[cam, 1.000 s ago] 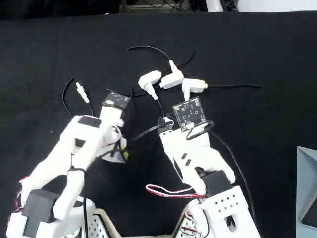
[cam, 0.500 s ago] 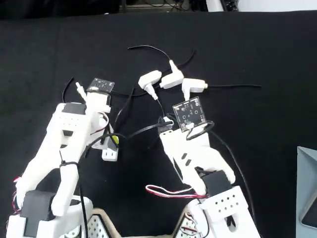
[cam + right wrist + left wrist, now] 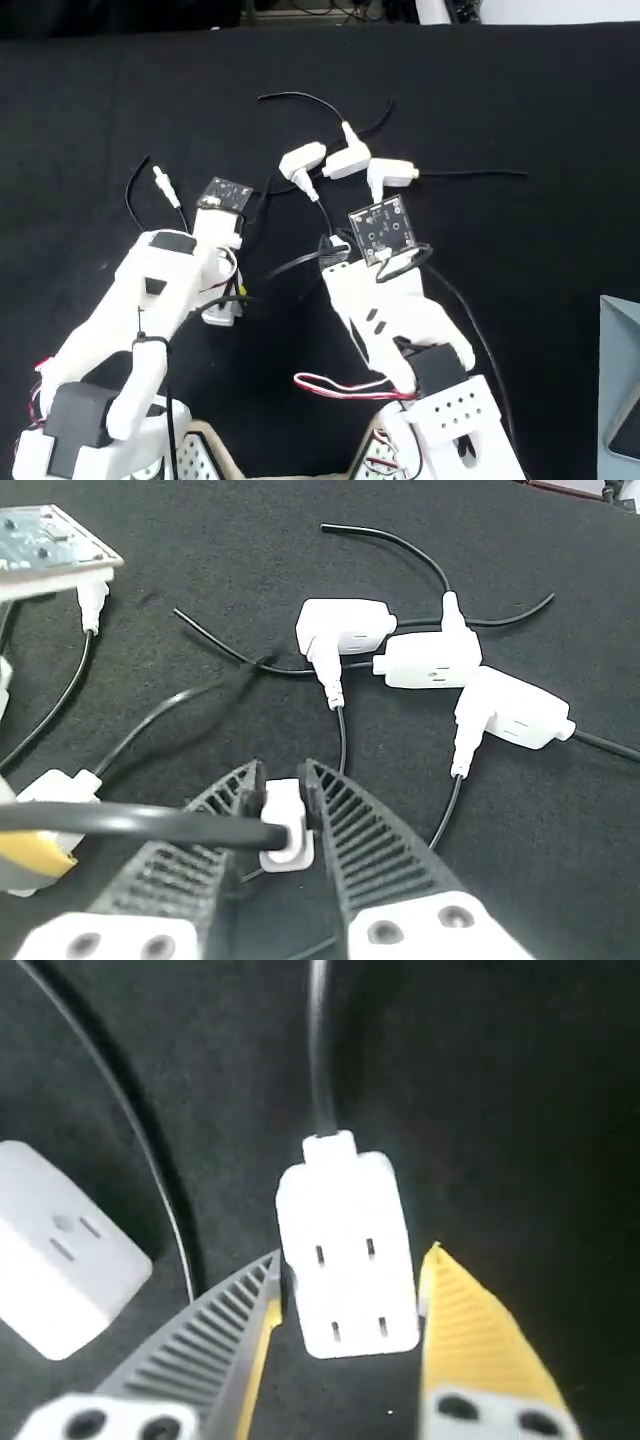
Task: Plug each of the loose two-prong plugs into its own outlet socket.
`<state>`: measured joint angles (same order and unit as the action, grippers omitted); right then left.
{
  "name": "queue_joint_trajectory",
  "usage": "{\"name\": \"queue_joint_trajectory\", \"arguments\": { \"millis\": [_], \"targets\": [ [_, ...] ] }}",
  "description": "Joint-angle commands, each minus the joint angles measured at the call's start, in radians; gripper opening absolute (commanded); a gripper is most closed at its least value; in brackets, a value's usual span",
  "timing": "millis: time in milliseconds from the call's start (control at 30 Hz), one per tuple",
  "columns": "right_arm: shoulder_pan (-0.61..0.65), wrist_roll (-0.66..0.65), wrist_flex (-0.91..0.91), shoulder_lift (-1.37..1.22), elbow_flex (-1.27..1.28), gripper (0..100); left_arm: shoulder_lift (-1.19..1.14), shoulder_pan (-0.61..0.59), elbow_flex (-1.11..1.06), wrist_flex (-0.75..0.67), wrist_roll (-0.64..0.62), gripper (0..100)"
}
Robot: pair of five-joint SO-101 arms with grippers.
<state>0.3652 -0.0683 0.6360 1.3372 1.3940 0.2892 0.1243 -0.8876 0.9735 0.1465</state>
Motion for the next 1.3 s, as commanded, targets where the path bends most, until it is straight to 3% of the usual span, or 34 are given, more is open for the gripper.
{"name": "queue_joint_trajectory", "arguments": {
  "millis": [0,200,367,467,533,667,900,1067,1267],
  "targets": [
    [-0.008,-0.006,0.005,0.01,-0.045,1.1,0.018,0.051,-0.001,-0.012,-0.002,20],
    [-0.011,-0.006,0.005,0.01,-0.045,1.1,0.02,0.202,0.007,-0.052,0.224,17],
    [-0.011,-0.006,0.005,0.008,-0.045,1.1,0.02,0.162,0.007,-0.173,0.463,17],
    [-0.011,-0.006,0.005,0.008,-0.045,1.1,0.02,0.119,0.008,-0.213,0.516,18],
    [-0.009,-0.006,0.005,0.008,-0.045,1.1,0.021,0.094,0.028,-0.199,0.494,22],
    [-0.009,-0.006,0.005,0.008,-0.045,1.1,0.021,0.061,0.116,-0.081,0.311,29],
    [-0.009,-0.006,0.005,0.008,-0.045,1.1,0.028,0.073,0.263,0.178,0.259,29],
    [-0.008,-0.005,0.012,0.008,-0.048,1.1,0.173,0.044,0.321,0.316,0.175,29],
    [0.084,0.002,0.103,0.007,-0.077,1.1,0.453,-0.148,0.246,0.364,0.089,29]
  ]
}}
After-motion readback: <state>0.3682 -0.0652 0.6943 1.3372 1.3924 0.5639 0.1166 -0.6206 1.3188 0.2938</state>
